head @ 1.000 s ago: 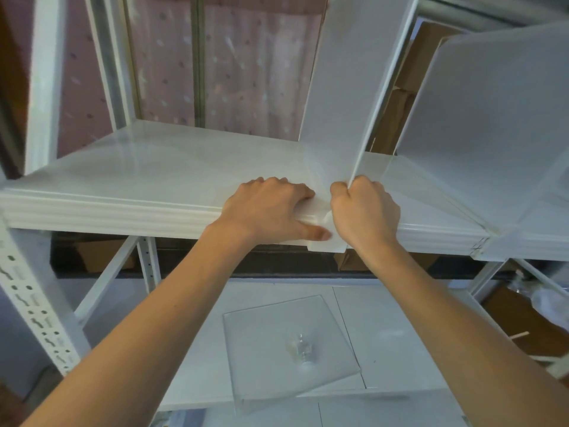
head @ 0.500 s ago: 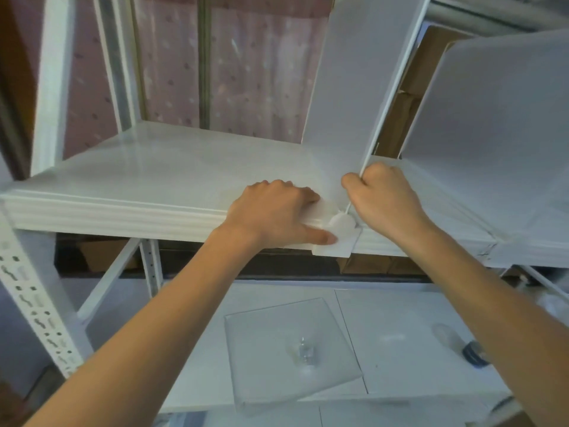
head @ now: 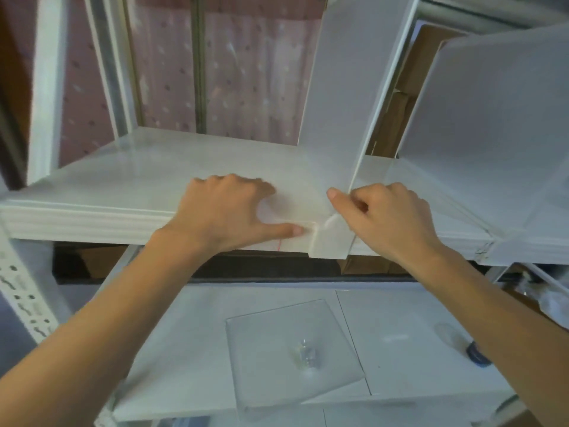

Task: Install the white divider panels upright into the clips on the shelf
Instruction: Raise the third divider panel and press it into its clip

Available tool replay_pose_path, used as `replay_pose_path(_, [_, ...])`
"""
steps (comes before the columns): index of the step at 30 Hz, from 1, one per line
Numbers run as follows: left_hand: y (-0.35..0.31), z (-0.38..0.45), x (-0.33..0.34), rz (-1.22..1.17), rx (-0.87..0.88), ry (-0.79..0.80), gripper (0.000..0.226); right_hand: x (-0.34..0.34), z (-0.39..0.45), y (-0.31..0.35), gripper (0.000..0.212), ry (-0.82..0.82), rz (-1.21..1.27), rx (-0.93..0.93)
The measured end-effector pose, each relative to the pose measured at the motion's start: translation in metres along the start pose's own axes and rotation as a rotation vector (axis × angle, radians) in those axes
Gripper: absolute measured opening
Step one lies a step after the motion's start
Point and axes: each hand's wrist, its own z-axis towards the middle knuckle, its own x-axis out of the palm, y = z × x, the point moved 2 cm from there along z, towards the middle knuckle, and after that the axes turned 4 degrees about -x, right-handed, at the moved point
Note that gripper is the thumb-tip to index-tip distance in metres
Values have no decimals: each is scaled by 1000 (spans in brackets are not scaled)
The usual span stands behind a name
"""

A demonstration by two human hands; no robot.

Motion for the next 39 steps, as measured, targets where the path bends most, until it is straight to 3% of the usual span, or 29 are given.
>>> replay_pose_path(2, [33, -14, 1, 70, -98, -107, 92, 6, -6, 2, 70, 34, -159, -55])
replay_pose_path(5, [43, -22, 9, 138, -104, -261, 72, 21, -14, 13, 62, -41, -256, -99])
replay_pose_path(13, [34, -20, 14, 177, -102, -295, 62, 33, -3, 38, 56, -146, -204, -116])
replay_pose_path(17, [34, -19, 16, 168, -94, -322, 59, 34, 2, 55, 59, -125, -152, -119])
replay_pose_path(22, [34, -20, 19, 162, -122, -325, 56, 38, 10, 89, 48, -70, -88, -189])
replay_pose_path(26, [41, -21, 19, 155, -162, -316, 50, 39, 12, 79, 54, -53, 27, -91])
replay_pose_path(33, [44, -24, 13, 128, -156, -329, 59, 43, 11, 74, 51, -91, 152, -38])
replay_pose_path(37, [43, -23, 14, 133, -146, -261, 58, 30, 9, 69, 58, 27, 204, -115])
replay_pose_path(39, [45, -32, 8, 43, -105, -306, 52, 14, -8, 50, 60, 84, 198, -154])
